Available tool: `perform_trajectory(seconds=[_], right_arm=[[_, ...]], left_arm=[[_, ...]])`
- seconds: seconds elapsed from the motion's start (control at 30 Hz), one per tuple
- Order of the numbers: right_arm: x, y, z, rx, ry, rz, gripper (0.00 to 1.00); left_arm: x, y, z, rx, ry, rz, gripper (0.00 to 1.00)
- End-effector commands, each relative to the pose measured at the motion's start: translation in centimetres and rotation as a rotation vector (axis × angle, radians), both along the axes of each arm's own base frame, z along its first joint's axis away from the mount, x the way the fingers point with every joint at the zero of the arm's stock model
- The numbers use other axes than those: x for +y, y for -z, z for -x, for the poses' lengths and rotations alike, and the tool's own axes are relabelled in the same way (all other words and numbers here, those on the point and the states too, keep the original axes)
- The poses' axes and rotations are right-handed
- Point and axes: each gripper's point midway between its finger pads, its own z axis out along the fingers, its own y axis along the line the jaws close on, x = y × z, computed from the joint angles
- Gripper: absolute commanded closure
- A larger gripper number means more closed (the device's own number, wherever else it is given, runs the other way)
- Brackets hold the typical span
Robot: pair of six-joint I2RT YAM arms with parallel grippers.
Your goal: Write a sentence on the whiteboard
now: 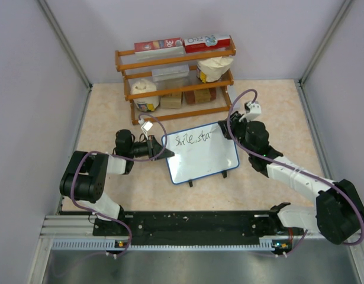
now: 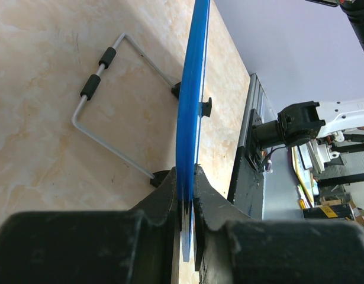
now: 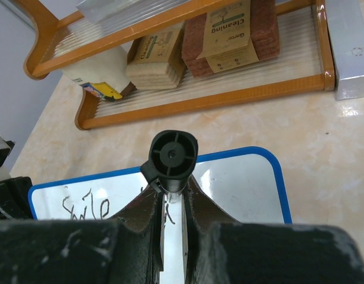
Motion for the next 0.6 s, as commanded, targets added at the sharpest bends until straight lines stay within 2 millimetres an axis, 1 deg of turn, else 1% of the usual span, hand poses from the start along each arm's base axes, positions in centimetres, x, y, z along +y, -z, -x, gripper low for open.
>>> perform_trajectory(seconds=[0.0, 0.23, 0.37, 0.47, 0.57], right_arm=[[-0.9, 0.2, -0.1, -0.009, 0.024, 0.024, 1.0], [-1.2, 1.1, 0.5, 0.01, 0.025, 0.036, 1.0], [-1.5, 2.1, 1.0, 0.028, 0.023, 0.049, 1.0], [-1.7, 2.3, 1.2, 0.029, 0.024, 0.054, 1.0], [-1.7, 1.8, 1.1, 0.018, 0.027, 0.046, 1.0]], left_arm=[[0.1, 0.2, -1.2, -0.033, -0.034, -0.02, 1.0], [0.1, 0.2, -1.2, -0.036, -0.034, -0.02, 1.0], [0.1, 0.2, -1.2, -0.039, -0.036, -0.021, 1.0], [0.1, 0.2, -1.2, -0.035, -0.034, -0.02, 1.0], [0.1, 0.2, -1.2, -0.036, -0.038, -0.022, 1.0]])
